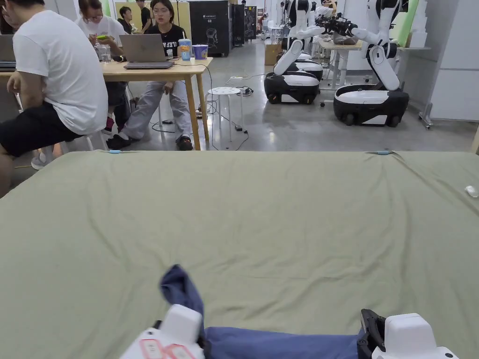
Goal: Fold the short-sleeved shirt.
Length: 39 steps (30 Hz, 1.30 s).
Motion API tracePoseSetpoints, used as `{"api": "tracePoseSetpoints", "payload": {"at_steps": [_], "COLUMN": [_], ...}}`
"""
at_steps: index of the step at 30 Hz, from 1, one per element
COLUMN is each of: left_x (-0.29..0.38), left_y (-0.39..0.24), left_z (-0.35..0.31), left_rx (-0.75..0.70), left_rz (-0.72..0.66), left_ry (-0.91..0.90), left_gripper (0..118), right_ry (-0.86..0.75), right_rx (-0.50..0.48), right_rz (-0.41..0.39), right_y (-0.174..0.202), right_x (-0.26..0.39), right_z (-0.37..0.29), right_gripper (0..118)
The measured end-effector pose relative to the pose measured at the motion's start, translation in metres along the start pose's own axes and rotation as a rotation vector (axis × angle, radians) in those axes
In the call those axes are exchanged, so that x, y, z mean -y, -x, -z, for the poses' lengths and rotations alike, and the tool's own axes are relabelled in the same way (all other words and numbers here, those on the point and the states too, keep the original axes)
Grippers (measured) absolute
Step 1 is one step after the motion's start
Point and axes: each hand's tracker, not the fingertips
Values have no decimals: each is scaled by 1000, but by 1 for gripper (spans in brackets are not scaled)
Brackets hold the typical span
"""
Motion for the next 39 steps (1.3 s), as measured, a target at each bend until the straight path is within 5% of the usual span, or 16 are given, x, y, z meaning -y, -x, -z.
{"api": "tracePoseSetpoints", "payload": {"at_steps": [4, 7, 8, 11, 12, 17, 22, 23, 25, 30, 39], "left_x": [6, 16, 17, 8, 2, -19, -1, 5, 13, 24, 20], "left_y": [-82, -95, -95, -87, -82, -32, 17, 23, 24, -2, -80], "left_z": [36, 62, 67, 57, 51, 13, 11, 15, 24, 44, 72], "left_rx": [-43, -4, 0, 39, 53, 236, 271, 272, 261, 368, 446], "left_rz": [357, 301, 284, 222, 183, -256, -635, -690, -682, -733, -625], "left_ry": [117, 208, 234, 194, 173, 57, 38, 45, 81, 156, 265], "left_gripper": [5, 9, 26, 102, 102, 96, 60, 30, 0, 0, 0], "right_ry": [7, 14, 14, 11, 8, 9, 18, 22, 27, 30, 32], "right_rx": [-9, 4, 7, 8, 3, -6, -20, -24, -28, -29, -21], "right_rz": [28, 36, 46, 56, 61, 81, 80, 82, 81, 84, 78], "right_y": [-16, -26, -30, -37, -39, -40, -37, -37, -36, -35, -37], "right_x": [7, 11, 13, 16, 17, 19, 23, 23, 25, 24, 22], "right_z": [-6, -13, -14, -16, -16, -14, -11, -10, -10, -9, -10], "right_gripper": [0, 0, 0, 0, 0, 0, 0, 0, 0, 0, 0]}}
